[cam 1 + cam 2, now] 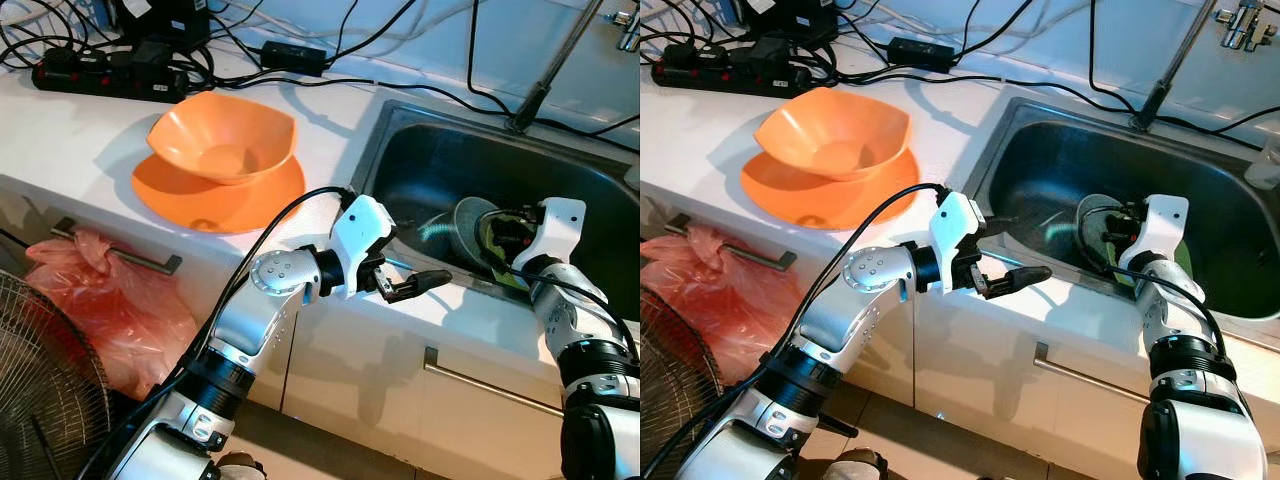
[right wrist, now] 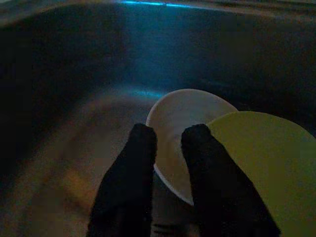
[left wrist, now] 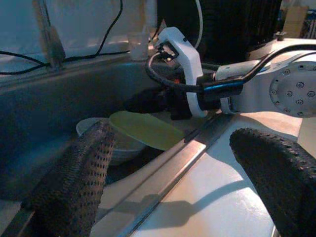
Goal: Kitchen organization
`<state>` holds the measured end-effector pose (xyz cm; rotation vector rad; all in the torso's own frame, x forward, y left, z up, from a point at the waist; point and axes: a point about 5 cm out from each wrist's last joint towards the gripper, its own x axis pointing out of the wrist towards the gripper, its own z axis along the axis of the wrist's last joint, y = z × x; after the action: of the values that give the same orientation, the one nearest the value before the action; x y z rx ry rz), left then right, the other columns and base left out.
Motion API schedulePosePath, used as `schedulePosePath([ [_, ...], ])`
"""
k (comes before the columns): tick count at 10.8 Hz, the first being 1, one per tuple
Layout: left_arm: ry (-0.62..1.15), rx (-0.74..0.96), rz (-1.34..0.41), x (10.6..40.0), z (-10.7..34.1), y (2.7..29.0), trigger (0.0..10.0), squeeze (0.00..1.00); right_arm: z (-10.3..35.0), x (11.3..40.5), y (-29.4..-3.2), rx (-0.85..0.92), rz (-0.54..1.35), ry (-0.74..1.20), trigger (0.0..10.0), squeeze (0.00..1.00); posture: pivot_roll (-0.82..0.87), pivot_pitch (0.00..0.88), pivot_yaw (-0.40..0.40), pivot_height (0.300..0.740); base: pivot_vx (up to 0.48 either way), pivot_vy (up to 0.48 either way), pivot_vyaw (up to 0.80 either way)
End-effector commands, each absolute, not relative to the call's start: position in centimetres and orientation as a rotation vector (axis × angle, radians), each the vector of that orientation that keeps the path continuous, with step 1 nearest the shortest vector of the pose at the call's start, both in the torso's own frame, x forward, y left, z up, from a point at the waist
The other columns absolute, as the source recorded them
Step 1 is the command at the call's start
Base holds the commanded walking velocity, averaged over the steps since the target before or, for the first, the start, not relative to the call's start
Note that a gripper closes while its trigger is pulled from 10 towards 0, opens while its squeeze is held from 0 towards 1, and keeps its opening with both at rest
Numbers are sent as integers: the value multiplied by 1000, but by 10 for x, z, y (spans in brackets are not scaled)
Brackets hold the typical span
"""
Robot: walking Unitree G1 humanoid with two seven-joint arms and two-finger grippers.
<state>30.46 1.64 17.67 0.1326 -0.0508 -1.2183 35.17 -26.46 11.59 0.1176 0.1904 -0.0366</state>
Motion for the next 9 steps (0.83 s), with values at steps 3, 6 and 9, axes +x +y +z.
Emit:
schedulePosePath([
  [3,-50,147,-1243,300,176,7,10000,1000,119,350,-275,114,-50,184,10000,1000,288,94,-122,740,0,0,0],
  [6,-67,139,-1015,320,174,14,10000,1000,134,345,-265,119,-8,94,10000,1000,256,62,-138,740,0,0,0],
  [9,-96,117,-873,337,178,17,10000,1000,163,321,-229,182,116,-33,10000,1000,225,10,-157,740,0,0,0],
])
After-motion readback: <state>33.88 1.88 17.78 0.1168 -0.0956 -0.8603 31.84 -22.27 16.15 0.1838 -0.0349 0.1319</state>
